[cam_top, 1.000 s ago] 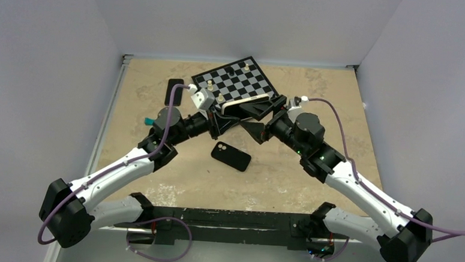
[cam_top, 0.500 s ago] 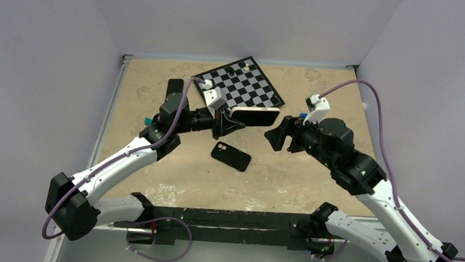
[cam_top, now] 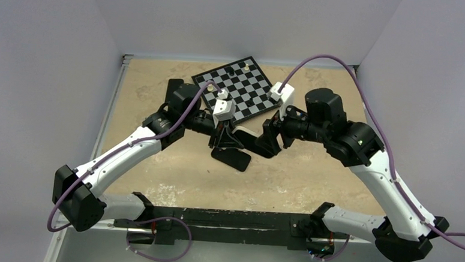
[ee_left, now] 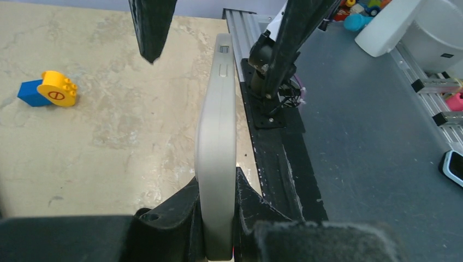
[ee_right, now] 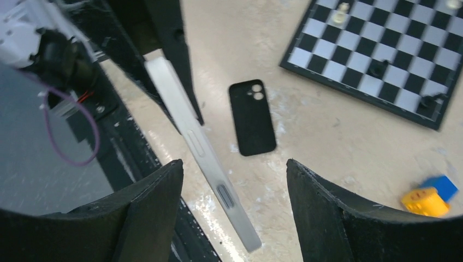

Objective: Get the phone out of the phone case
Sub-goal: Adjust the phone.

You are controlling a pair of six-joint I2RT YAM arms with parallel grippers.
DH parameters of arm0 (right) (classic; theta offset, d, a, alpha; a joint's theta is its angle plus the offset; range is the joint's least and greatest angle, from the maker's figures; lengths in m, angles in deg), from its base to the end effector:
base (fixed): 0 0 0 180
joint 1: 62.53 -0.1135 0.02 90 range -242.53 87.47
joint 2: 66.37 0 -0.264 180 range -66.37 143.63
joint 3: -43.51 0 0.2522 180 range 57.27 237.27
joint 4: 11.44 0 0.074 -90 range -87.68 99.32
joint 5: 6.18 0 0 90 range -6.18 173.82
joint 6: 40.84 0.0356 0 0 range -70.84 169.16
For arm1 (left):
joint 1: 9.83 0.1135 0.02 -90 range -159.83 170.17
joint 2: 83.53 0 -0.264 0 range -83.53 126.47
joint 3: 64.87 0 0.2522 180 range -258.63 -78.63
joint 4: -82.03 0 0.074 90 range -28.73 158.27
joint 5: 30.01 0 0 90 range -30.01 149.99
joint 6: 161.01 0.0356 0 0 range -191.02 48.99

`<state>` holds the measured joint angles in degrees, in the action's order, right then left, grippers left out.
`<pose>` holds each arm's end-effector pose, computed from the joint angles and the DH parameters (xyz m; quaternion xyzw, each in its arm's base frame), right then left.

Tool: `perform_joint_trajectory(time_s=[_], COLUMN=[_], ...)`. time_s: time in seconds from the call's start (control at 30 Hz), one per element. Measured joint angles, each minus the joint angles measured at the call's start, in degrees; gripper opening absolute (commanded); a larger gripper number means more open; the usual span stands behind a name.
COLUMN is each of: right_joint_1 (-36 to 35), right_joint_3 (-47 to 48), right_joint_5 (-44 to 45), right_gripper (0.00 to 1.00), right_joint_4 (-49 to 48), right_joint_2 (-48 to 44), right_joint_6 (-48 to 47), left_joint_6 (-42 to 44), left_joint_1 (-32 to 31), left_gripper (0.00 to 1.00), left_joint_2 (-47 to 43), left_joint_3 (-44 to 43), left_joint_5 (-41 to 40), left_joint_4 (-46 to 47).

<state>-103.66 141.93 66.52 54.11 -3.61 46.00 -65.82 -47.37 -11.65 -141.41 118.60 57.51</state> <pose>0.1419 0.1380 0.4414 -0.3923 0.7642 0.2842 0.4259 0.2006 -0.1924 0.3535 0.5219 0.5622 -0.5243 0.3696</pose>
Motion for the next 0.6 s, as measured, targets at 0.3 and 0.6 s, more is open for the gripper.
perform_joint_trajectory(time_s=[0.3, 0.6], right_joint_1=[-0.02, -0.11], right_joint_3=[-0.02, 0.26], right_joint_5=[-12.81, -18.34], right_gripper=[0.46, 0.0], right_joint_4=[-2.4, -4.39], right_joint_2=[5.09, 8.81], right_joint_6=[-1.95, -1.84], left_joint_6=[0.15, -0.13], left_joint_1=[-0.04, 0.04], left_gripper=[0.0, 0.0], left_joint_2=[0.46, 0.44], left_joint_3=[-1.14, -1.42], left_joint_5=[3.65, 4.61], left_joint_4=[-1.11, -0.96])
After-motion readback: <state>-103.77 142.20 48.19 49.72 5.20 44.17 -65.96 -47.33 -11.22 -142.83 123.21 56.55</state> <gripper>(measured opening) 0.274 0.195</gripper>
